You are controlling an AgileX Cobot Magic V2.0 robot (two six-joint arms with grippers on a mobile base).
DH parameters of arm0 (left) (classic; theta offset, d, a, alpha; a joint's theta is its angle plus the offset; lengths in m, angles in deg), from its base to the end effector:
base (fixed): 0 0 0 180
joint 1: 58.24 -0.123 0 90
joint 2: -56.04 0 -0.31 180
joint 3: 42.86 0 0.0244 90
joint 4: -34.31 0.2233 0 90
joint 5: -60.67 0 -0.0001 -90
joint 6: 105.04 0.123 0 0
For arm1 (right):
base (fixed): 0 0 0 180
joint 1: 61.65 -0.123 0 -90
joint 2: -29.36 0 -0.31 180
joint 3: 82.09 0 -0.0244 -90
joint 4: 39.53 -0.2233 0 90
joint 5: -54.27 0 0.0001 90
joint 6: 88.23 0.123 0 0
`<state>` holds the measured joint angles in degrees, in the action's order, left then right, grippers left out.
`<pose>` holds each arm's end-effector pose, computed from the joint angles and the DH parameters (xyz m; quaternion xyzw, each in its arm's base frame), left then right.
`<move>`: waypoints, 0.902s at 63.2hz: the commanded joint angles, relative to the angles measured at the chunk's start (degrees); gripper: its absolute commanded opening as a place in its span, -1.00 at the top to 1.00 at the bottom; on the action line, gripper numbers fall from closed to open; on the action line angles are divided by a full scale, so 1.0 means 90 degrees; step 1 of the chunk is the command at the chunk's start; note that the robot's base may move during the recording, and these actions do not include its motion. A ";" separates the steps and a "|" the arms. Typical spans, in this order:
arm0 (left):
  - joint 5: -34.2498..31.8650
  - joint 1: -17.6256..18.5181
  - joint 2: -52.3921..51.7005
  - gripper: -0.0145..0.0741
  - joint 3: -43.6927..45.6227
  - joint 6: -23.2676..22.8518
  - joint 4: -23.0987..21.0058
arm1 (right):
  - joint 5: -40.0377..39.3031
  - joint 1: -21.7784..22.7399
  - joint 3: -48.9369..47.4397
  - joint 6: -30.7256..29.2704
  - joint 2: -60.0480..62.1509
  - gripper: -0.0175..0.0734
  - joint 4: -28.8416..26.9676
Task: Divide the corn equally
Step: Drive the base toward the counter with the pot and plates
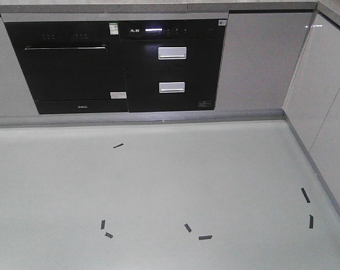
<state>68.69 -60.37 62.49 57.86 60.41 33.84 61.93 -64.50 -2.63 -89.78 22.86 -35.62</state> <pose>0.0355 0.0012 0.1906 -0.1084 0.7218 -0.0771 0.6792 0.0358 0.0007 0.1903 -0.0495 0.7273 -0.0187 0.6843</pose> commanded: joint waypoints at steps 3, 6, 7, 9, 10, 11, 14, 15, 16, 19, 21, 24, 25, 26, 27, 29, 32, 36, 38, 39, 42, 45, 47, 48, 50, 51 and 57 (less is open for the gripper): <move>-0.0454 0.0001 -0.0084 0.69 0.0142 -0.0040 -0.0005 | -0.0477 0.0031 0.0114 -0.0023 0.0051 0.63 0.0034; -0.0454 0.0001 -0.0084 0.69 0.0142 -0.0040 -0.0005 | -0.0477 0.0031 0.0114 -0.0023 0.0051 0.63 0.0034; -0.0454 0.0001 -0.0084 0.69 0.0142 -0.0040 -0.0005 | -0.0477 0.0031 0.0114 -0.0023 0.0051 0.63 0.0034; -0.0454 0.0001 -0.0084 0.69 0.0142 -0.0040 -0.0005 | -0.0477 0.0031 0.0114 -0.0023 0.0051 0.63 0.0034; -0.0454 0.0001 -0.0084 0.69 0.0142 -0.0040 -0.0005 | -0.0477 0.0031 0.0114 -0.0023 0.0051 0.63 0.0034; -0.0454 0.0001 -0.0084 0.69 0.0142 -0.0040 -0.0005 | -0.0477 0.0031 0.0114 -0.0023 0.0051 0.63 0.0034; -0.0454 0.0001 -0.0084 0.69 0.0142 -0.0040 -0.0005 | -0.0477 0.0031 0.0114 -0.0023 0.0051 0.63 0.0034; -0.0454 0.0001 -0.0084 0.69 0.0142 -0.0040 -0.0005 | -0.0477 0.0031 0.0114 -0.0023 0.0051 0.63 0.0034; -0.0454 0.0001 -0.0084 0.69 0.0142 -0.0040 -0.0005 | -0.0477 0.0031 0.0114 -0.0023 0.0051 0.63 0.0034; -0.0454 0.0001 -0.0084 0.69 0.0142 -0.0040 -0.0005 | -0.0477 0.0031 0.0114 -0.0023 0.0051 0.63 0.0034; -0.0454 0.0001 -0.0084 0.69 0.0142 -0.0040 -0.0005 | -0.0477 0.0031 0.0114 -0.0023 0.0051 0.63 0.0034; -0.0454 0.0001 -0.0084 0.69 0.0142 -0.0040 -0.0005 | -0.0477 0.0031 0.0114 -0.0023 0.0051 0.63 0.0034; -0.0454 0.0001 -0.0084 0.69 0.0142 -0.0040 -0.0005 | -0.0477 0.0031 0.0114 -0.0023 0.0051 0.63 0.0034; -0.0454 0.0001 -0.0084 0.69 0.0142 -0.0040 -0.0005 | -0.0477 0.0031 0.0114 -0.0023 0.0051 0.63 0.0034; -0.0454 0.0001 -0.0084 0.69 0.0142 -0.0040 -0.0005 | -0.0477 0.0031 0.0114 -0.0023 0.0051 0.63 0.0034; -0.0454 0.0001 -0.0084 0.69 0.0142 -0.0040 -0.0005 | -0.0477 0.0031 0.0114 -0.0023 0.0051 0.63 0.0034; -0.0454 0.0001 -0.0084 0.69 0.0142 -0.0040 -0.0005 | -0.0477 0.0031 0.0114 -0.0023 0.0051 0.63 0.0034; -0.0454 0.0001 -0.0084 0.69 0.0142 -0.0040 -0.0005 | -0.0477 0.0031 0.0114 -0.0023 0.0051 0.63 0.0034; -0.0454 0.0001 -0.0084 0.69 0.0142 -0.0040 -0.0005 | -0.0477 0.0031 0.0114 -0.0023 0.0051 0.63 0.0034; -0.0454 0.0001 -0.0084 0.69 0.0142 -0.0040 -0.0005 | -0.0477 0.0031 0.0114 -0.0023 0.0051 0.63 0.0034; -0.0454 0.0001 -0.0084 0.69 0.0142 -0.0040 -0.0005 | -0.0477 0.0031 0.0114 -0.0023 0.0051 0.63 0.0034; -0.0454 0.0001 -0.0084 0.69 0.0142 -0.0040 -0.0005 | -0.0477 0.0031 0.0114 -0.0023 0.0051 0.63 0.0034; -0.0454 0.0001 -0.0084 0.69 0.0142 -0.0040 -0.0005 | -0.0477 0.0031 0.0114 -0.0023 0.0051 0.63 0.0034; -0.0454 0.0001 -0.0084 0.69 0.0142 -0.0040 -0.0005 | -0.0477 0.0031 0.0114 -0.0023 0.0051 0.63 0.0034; -0.0454 0.0001 -0.0084 0.69 0.0142 -0.0040 -0.0005 | -0.0477 0.0031 0.0114 -0.0023 0.0051 0.63 0.0034; -0.0454 0.0001 -0.0084 0.69 0.0142 -0.0040 -0.0005 | -0.0477 0.0031 0.0114 -0.0023 0.0051 0.63 0.0034; -0.0454 0.0001 -0.0084 0.69 0.0142 -0.0040 -0.0005 | -0.0477 0.0031 0.0114 -0.0023 0.0051 0.63 0.0034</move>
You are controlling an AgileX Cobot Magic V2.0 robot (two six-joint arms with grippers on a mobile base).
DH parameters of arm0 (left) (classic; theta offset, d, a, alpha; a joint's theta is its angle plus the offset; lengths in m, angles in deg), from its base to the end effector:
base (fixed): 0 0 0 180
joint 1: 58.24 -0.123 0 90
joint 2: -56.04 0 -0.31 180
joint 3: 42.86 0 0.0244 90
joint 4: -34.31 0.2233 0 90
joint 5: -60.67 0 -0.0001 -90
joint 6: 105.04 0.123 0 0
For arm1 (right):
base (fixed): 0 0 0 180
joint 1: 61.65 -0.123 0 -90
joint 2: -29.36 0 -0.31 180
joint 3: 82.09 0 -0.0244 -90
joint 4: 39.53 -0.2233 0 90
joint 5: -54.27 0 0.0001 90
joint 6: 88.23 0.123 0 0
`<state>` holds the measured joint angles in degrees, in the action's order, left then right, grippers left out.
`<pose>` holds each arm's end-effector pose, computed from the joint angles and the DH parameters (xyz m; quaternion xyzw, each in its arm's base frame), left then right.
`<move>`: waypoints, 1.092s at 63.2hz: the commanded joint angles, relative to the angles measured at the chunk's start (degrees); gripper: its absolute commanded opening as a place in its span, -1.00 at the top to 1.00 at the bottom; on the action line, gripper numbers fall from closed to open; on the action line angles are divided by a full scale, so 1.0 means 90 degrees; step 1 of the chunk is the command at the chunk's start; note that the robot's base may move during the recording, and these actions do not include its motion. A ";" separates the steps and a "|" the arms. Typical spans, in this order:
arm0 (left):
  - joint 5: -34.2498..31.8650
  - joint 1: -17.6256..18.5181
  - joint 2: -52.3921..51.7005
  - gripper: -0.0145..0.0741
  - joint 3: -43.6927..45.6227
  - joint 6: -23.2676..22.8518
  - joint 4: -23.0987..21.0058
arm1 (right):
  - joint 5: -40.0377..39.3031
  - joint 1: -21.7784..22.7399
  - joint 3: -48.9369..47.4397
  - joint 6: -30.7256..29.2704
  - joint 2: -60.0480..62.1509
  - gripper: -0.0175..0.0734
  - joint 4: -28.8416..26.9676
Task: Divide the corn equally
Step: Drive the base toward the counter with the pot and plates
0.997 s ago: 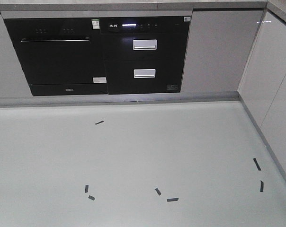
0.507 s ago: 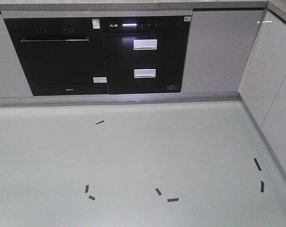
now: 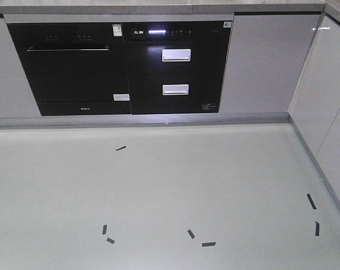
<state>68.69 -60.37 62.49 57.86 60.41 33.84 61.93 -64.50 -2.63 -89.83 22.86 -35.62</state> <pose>0.0355 0.0012 0.1906 -0.1084 0.7218 -0.0771 0.6792 0.0358 0.0007 0.1903 -0.0498 0.7273 -0.0190 0.6843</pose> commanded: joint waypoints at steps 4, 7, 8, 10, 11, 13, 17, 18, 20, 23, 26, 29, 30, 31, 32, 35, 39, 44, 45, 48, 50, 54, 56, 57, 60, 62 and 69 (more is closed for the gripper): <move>-0.0454 0.0001 -0.0084 0.69 0.0142 -0.0040 -0.0005 | -0.0477 0.0025 0.0114 -0.0017 0.0051 0.63 0.0034; -0.0454 0.0001 -0.0084 0.69 0.0142 -0.0040 -0.0005 | -0.0477 0.0025 0.0114 -0.0017 0.0051 0.63 0.0034; -0.0454 0.0001 -0.0084 0.69 0.0142 -0.0040 -0.0005 | -0.0477 0.0025 0.0114 -0.0017 0.0051 0.63 0.0034; -0.0454 0.0001 -0.0084 0.69 0.0142 -0.0040 -0.0005 | -0.0477 0.0025 0.0114 -0.0017 0.0051 0.63 0.0034; -0.0454 0.0001 -0.0084 0.69 0.0142 -0.0040 -0.0005 | -0.0477 0.0025 0.0114 -0.0017 0.0051 0.63 0.0034; -0.0454 0.0001 -0.0084 0.69 0.0142 -0.0040 -0.0005 | -0.0477 0.0025 0.0114 -0.0017 0.0051 0.63 0.0034; -0.0454 0.0001 -0.0084 0.69 0.0142 -0.0040 -0.0005 | -0.0477 0.0025 0.0114 -0.0017 0.0051 0.63 0.0034; -0.0454 0.0001 -0.0084 0.69 0.0142 -0.0040 -0.0005 | -0.0477 0.0025 0.0114 -0.0017 0.0051 0.63 0.0034; -0.0454 0.0001 -0.0084 0.69 0.0142 -0.0040 -0.0005 | -0.0477 0.0025 0.0114 -0.0017 0.0051 0.63 0.0034; -0.0454 0.0001 -0.0084 0.69 0.0142 -0.0040 -0.0005 | -0.0477 0.0025 0.0114 -0.0017 0.0051 0.63 0.0034; -0.0454 0.0001 -0.0084 0.69 0.0142 -0.0040 -0.0005 | -0.0477 0.0025 0.0114 -0.0017 0.0051 0.63 0.0034; -0.0454 0.0001 -0.0084 0.69 0.0142 -0.0040 -0.0005 | -0.0477 0.0025 0.0114 -0.0017 0.0051 0.63 0.0034; -0.0454 0.0001 -0.0084 0.69 0.0142 -0.0040 -0.0005 | -0.0477 0.0025 0.0114 -0.0017 0.0051 0.63 0.0034; -0.0454 0.0001 -0.0084 0.69 0.0142 -0.0040 -0.0005 | -0.0477 0.0025 0.0114 -0.0017 0.0051 0.63 0.0034; -0.0454 0.0001 -0.0084 0.69 0.0142 -0.0040 -0.0005 | -0.0477 0.0025 0.0114 -0.0017 0.0051 0.63 0.0034; -0.0454 0.0001 -0.0084 0.69 0.0142 -0.0040 -0.0005 | -0.0477 0.0025 0.0114 -0.0017 0.0051 0.63 0.0034; -0.0454 0.0001 -0.0084 0.69 0.0142 -0.0040 -0.0005 | -0.0477 0.0025 0.0114 -0.0017 0.0051 0.63 0.0034; -0.0454 0.0001 -0.0084 0.69 0.0142 -0.0040 -0.0005 | -0.0477 0.0025 0.0114 -0.0017 0.0051 0.63 0.0034; -0.0454 0.0001 -0.0084 0.69 0.0142 -0.0040 -0.0005 | -0.0477 0.0025 0.0114 -0.0017 0.0051 0.63 0.0034; -0.0454 0.0001 -0.0084 0.69 0.0142 -0.0040 -0.0005 | -0.0477 0.0025 0.0114 -0.0017 0.0051 0.63 0.0034; -0.0454 0.0001 -0.0084 0.69 0.0142 -0.0040 -0.0005 | -0.0477 0.0025 0.0114 -0.0017 0.0051 0.63 0.0034; -0.0454 0.0001 -0.0084 0.69 0.0142 -0.0040 -0.0005 | -0.0477 0.0025 0.0114 -0.0017 0.0051 0.63 0.0034; -0.0454 0.0001 -0.0084 0.69 0.0142 -0.0040 -0.0005 | -0.0477 0.0025 0.0114 -0.0017 0.0051 0.63 0.0034; -0.0454 0.0001 -0.0084 0.69 0.0142 -0.0040 -0.0005 | -0.0477 0.0025 0.0114 -0.0017 0.0051 0.63 0.0034; -0.0454 0.0001 -0.0084 0.69 0.0142 -0.0040 -0.0005 | -0.0477 0.0025 0.0114 -0.0017 0.0051 0.63 0.0034; -0.0454 0.0001 -0.0084 0.69 0.0142 -0.0040 -0.0005 | -0.0477 0.0025 0.0114 -0.0017 0.0051 0.63 0.0034; -0.0454 0.0001 -0.0084 0.69 0.0142 -0.0040 -0.0005 | -0.0477 0.0025 0.0114 -0.0017 0.0051 0.63 0.0034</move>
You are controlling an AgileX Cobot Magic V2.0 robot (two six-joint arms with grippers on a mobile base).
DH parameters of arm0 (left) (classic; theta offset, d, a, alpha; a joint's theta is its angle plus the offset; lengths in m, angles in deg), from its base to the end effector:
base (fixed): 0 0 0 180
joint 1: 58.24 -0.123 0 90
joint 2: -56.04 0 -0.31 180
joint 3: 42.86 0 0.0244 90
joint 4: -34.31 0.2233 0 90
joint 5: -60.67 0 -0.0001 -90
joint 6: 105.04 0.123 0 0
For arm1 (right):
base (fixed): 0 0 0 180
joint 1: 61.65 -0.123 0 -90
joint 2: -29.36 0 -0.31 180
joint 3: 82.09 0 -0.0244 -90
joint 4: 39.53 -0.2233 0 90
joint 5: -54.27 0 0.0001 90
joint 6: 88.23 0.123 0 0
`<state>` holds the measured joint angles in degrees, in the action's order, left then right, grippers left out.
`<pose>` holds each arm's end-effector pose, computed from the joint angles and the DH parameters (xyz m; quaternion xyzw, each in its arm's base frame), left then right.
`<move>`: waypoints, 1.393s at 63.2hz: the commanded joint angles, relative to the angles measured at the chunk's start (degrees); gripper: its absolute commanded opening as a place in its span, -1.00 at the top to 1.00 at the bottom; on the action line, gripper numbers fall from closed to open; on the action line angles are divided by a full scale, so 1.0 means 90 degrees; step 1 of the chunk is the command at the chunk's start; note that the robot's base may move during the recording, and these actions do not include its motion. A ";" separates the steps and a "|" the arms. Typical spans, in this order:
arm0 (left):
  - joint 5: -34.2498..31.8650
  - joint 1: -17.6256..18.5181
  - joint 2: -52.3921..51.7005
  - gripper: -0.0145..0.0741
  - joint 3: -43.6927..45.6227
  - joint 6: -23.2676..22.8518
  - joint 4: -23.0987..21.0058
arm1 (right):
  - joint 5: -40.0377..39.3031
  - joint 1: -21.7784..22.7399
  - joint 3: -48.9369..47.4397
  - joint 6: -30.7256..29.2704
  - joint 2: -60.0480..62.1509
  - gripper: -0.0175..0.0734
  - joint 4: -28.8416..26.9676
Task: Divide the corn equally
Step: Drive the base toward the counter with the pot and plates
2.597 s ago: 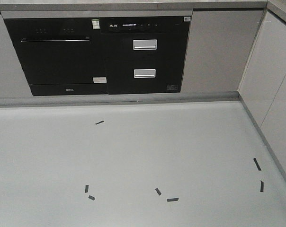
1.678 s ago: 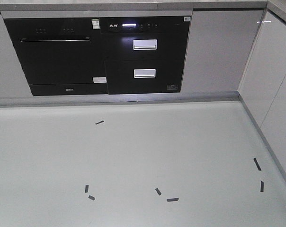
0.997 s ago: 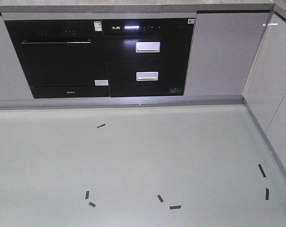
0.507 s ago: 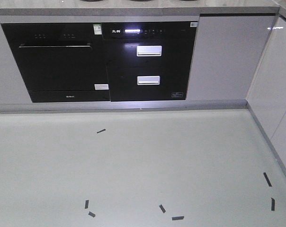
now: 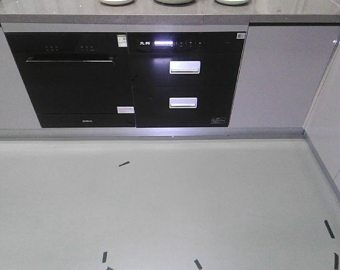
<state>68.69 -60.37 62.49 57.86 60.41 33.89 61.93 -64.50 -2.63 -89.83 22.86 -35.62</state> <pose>0.0355 0.0012 0.1906 -0.1081 0.7218 -0.0768 0.6793 0.0358 0.0007 0.1903 -0.0498 0.7273 -0.0190 0.6843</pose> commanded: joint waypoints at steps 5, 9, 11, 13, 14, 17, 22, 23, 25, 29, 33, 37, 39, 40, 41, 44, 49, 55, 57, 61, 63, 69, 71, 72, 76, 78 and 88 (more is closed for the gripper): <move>-0.0454 0.0001 -0.0084 0.69 0.0142 -0.0040 -0.0011 | -0.0477 0.0025 0.0114 -0.0017 0.0051 0.63 0.0034; -0.0454 0.0001 -0.0084 0.69 0.0142 -0.0040 -0.0011 | -0.0477 0.0025 0.0114 -0.0017 0.0051 0.63 0.0034; -0.0454 0.0001 -0.0084 0.69 0.0142 -0.0040 -0.0011 | -0.0477 0.0025 0.0114 -0.0017 0.0051 0.63 0.0034; -0.0454 0.0001 -0.0084 0.69 0.0142 -0.0040 -0.0011 | -0.0477 0.0025 0.0114 -0.0017 0.0051 0.63 0.0034; -0.0454 0.0001 -0.0084 0.69 0.0142 -0.0040 -0.0011 | -0.0477 0.0025 0.0114 -0.0017 0.0051 0.63 0.0034; -0.0454 0.0001 -0.0084 0.69 0.0142 -0.0040 -0.0011 | -0.0477 0.0025 0.0114 -0.0017 0.0051 0.63 0.0034; -0.0454 0.0001 -0.0084 0.69 0.0142 -0.0040 -0.0011 | -0.0477 0.0025 0.0114 -0.0017 0.0051 0.63 0.0034; -0.0454 0.0001 -0.0084 0.69 0.0142 -0.0040 -0.0011 | -0.0477 0.0025 0.0114 -0.0017 0.0051 0.63 0.0034; -0.0454 0.0001 -0.0084 0.69 0.0142 -0.0040 -0.0011 | -0.0477 0.0025 0.0114 -0.0017 0.0051 0.63 0.0034; -0.0454 0.0001 -0.0084 0.69 0.0142 -0.0040 -0.0011 | -0.0477 0.0025 0.0114 -0.0017 0.0051 0.63 0.0034; -0.0454 0.0001 -0.0084 0.69 0.0142 -0.0040 -0.0011 | -0.0477 0.0025 0.0114 -0.0017 0.0051 0.63 0.0034; -0.0454 0.0001 -0.0084 0.69 0.0142 -0.0040 -0.0011 | -0.0477 0.0025 0.0114 -0.0017 0.0051 0.63 0.0034; -0.0454 0.0001 -0.0084 0.69 0.0142 -0.0040 -0.0011 | -0.0477 0.0025 0.0114 -0.0017 0.0051 0.63 0.0034; -0.0454 0.0001 -0.0084 0.69 0.0142 -0.0040 -0.0011 | -0.0477 0.0025 0.0114 -0.0017 0.0051 0.63 0.0034; -0.0454 0.0001 -0.0084 0.69 0.0142 -0.0040 -0.0011 | -0.0477 0.0025 0.0114 -0.0017 0.0051 0.63 0.0034; -0.0454 0.0001 -0.0084 0.69 0.0142 -0.0040 -0.0011 | -0.0477 0.0025 0.0114 -0.0017 0.0051 0.63 0.0034; -0.0454 0.0001 -0.0084 0.69 0.0142 -0.0040 -0.0011 | -0.0477 0.0025 0.0114 -0.0017 0.0051 0.63 0.0034; -0.0454 0.0001 -0.0084 0.69 0.0142 -0.0040 -0.0011 | -0.0477 0.0025 0.0114 -0.0017 0.0051 0.63 0.0034; -0.0454 0.0001 -0.0084 0.69 0.0142 -0.0040 -0.0011 | -0.0477 0.0025 0.0114 -0.0017 0.0051 0.63 0.0034; -0.0454 0.0001 -0.0084 0.69 0.0142 -0.0040 -0.0011 | -0.0477 0.0025 0.0114 -0.0017 0.0051 0.63 0.0034; -0.0454 0.0001 -0.0084 0.69 0.0142 -0.0040 -0.0011 | -0.0477 0.0025 0.0114 -0.0017 0.0051 0.63 0.0034; -0.0454 0.0001 -0.0084 0.69 0.0142 -0.0040 -0.0011 | -0.0477 0.0025 0.0114 -0.0017 0.0051 0.63 0.0034; -0.0454 0.0001 -0.0084 0.69 0.0142 -0.0040 -0.0011 | -0.0477 0.0025 0.0114 -0.0017 0.0051 0.63 0.0034; -0.0454 0.0001 -0.0084 0.69 0.0142 -0.0040 -0.0011 | -0.0477 0.0025 0.0114 -0.0017 0.0051 0.63 0.0034; -0.0454 0.0001 -0.0084 0.69 0.0142 -0.0040 -0.0011 | -0.0477 0.0025 0.0114 -0.0017 0.0051 0.63 0.0034; -0.0454 0.0001 -0.0084 0.69 0.0142 -0.0040 -0.0011 | -0.0477 0.0025 0.0114 -0.0017 0.0051 0.63 0.0034; -0.0454 0.0001 -0.0084 0.69 0.0142 -0.0040 -0.0011 | -0.0477 0.0025 0.0114 -0.0017 0.0051 0.63 0.0034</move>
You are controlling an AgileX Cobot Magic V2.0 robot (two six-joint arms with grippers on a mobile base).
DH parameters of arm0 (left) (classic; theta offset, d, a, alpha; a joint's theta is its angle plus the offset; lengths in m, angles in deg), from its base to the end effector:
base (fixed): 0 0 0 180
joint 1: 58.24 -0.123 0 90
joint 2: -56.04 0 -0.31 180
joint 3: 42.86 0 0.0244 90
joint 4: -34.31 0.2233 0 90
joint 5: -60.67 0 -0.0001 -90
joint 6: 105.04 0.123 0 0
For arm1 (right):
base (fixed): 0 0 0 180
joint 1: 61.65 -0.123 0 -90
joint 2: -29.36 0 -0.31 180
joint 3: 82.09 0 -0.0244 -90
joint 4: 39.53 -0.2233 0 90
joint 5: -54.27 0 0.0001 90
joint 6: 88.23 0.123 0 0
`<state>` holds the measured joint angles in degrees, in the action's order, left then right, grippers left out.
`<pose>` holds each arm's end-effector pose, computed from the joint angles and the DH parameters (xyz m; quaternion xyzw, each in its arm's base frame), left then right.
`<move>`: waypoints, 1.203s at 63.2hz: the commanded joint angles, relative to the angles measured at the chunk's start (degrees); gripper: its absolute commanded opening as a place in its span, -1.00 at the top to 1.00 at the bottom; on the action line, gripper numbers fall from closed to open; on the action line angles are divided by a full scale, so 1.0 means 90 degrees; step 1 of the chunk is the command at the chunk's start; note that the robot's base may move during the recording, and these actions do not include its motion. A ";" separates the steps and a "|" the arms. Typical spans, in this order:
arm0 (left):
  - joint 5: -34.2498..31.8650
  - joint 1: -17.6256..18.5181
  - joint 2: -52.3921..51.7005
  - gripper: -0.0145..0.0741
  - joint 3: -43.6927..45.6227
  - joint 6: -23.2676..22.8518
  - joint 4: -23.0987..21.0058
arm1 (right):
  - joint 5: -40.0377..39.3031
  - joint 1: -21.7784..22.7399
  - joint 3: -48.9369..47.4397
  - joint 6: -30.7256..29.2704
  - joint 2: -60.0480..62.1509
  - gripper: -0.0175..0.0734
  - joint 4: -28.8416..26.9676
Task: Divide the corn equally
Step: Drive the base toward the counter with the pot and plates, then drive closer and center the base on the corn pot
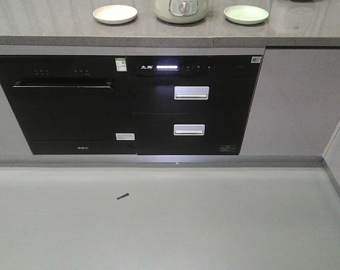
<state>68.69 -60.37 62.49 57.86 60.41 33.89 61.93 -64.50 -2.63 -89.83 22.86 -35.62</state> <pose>0.0355 0.0012 0.1906 -0.1081 0.7218 -0.0768 0.6793 0.0358 0.0007 0.1903 -0.0498 0.7273 -0.0190 0.6843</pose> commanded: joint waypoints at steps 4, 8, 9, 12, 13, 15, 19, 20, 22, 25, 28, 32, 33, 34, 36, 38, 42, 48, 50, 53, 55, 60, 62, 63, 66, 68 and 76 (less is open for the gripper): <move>-0.0454 0.0001 -0.0084 0.69 0.0142 -0.0040 -0.0011 | -0.0477 0.0025 0.0114 -0.0017 0.0051 0.63 0.0034; -0.0454 0.0001 -0.0084 0.69 0.0142 -0.0040 -0.0011 | -0.0477 0.0025 0.0114 -0.0017 0.0051 0.63 0.0034; -0.0454 0.0001 -0.0084 0.69 0.0142 -0.0040 -0.0011 | -0.0477 0.0025 0.0114 -0.0017 0.0051 0.63 0.0034; -0.0454 0.0001 -0.0084 0.69 0.0142 -0.0040 -0.0011 | -0.0477 0.0025 0.0114 -0.0017 0.0051 0.63 0.0034; -0.0454 0.0001 -0.0084 0.69 0.0142 -0.0040 -0.0011 | -0.0477 0.0025 0.0114 -0.0017 0.0051 0.63 0.0034; -0.0454 0.0001 -0.0084 0.69 0.0142 -0.0040 -0.0011 | -0.0477 0.0025 0.0114 -0.0017 0.0051 0.63 0.0034; -0.0454 0.0001 -0.0084 0.69 0.0142 -0.0040 -0.0011 | -0.0477 0.0025 0.0114 -0.0017 0.0051 0.63 0.0034; -0.0454 0.0001 -0.0084 0.69 0.0142 -0.0040 -0.0011 | -0.0477 0.0025 0.0114 -0.0017 0.0051 0.63 0.0034; -0.0454 0.0001 -0.0084 0.69 0.0142 -0.0040 -0.0011 | -0.0477 0.0025 0.0114 -0.0017 0.0051 0.63 0.0034; -0.0454 0.0001 -0.0084 0.69 0.0142 -0.0040 -0.0011 | -0.0477 0.0025 0.0114 -0.0017 0.0051 0.63 0.0034; -0.0454 0.0001 -0.0084 0.69 0.0142 -0.0040 -0.0011 | -0.0477 0.0025 0.0114 -0.0017 0.0051 0.63 0.0034; -0.0454 0.0001 -0.0084 0.69 0.0142 -0.0040 -0.0011 | -0.0477 0.0025 0.0114 -0.0017 0.0051 0.63 0.0034; -0.0454 0.0001 -0.0084 0.69 0.0142 -0.0040 -0.0011 | -0.0477 0.0025 0.0114 -0.0017 0.0051 0.63 0.0034; -0.0454 0.0001 -0.0084 0.69 0.0142 -0.0040 -0.0011 | -0.0477 0.0025 0.0114 -0.0017 0.0051 0.63 0.0034; -0.0454 0.0001 -0.0084 0.69 0.0142 -0.0040 -0.0011 | -0.0477 0.0025 0.0114 -0.0017 0.0051 0.63 0.0034; -0.0454 0.0001 -0.0084 0.69 0.0142 -0.0040 -0.0011 | -0.0477 0.0025 0.0114 -0.0017 0.0051 0.63 0.0034; -0.0454 0.0001 -0.0084 0.69 0.0142 -0.0040 -0.0011 | -0.0477 0.0025 0.0114 -0.0017 0.0051 0.63 0.0034; -0.0454 0.0001 -0.0084 0.69 0.0142 -0.0040 -0.0011 | -0.0477 0.0025 0.0114 -0.0017 0.0051 0.63 0.0034; -0.0454 0.0001 -0.0084 0.69 0.0142 -0.0040 -0.0011 | -0.0477 0.0025 0.0114 -0.0017 0.0051 0.63 0.0034; -0.0454 0.0001 -0.0084 0.69 0.0142 -0.0040 -0.0011 | -0.0477 0.0025 0.0114 -0.0017 0.0051 0.63 0.0034; -0.0454 0.0001 -0.0084 0.69 0.0142 -0.0040 -0.0011 | -0.0477 0.0025 0.0114 -0.0017 0.0051 0.63 0.0034; -0.0454 0.0001 -0.0084 0.69 0.0142 -0.0040 -0.0011 | -0.0477 0.0025 0.0114 -0.0017 0.0051 0.63 0.0034; -0.0454 0.0001 -0.0084 0.69 0.0142 -0.0040 -0.0011 | -0.0477 0.0025 0.0114 -0.0017 0.0051 0.63 0.0034; -0.0454 0.0001 -0.0084 0.69 0.0142 -0.0040 -0.0011 | -0.0477 0.0025 0.0114 -0.0017 0.0051 0.63 0.0034; -0.0454 0.0001 -0.0084 0.69 0.0142 -0.0040 -0.0011 | -0.0477 0.0025 0.0114 -0.0017 0.0051 0.63 0.0034; -0.0454 0.0001 -0.0084 0.69 0.0142 -0.0040 -0.0011 | -0.0477 0.0025 0.0114 -0.0017 0.0051 0.63 0.0034; -0.0454 0.0001 -0.0084 0.69 0.0142 -0.0040 -0.0011 | -0.0477 0.0025 0.0114 -0.0017 0.0051 0.63 0.0034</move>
<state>68.69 -60.37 62.49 57.86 60.41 33.89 61.93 -64.50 -2.63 -89.83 22.86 -35.62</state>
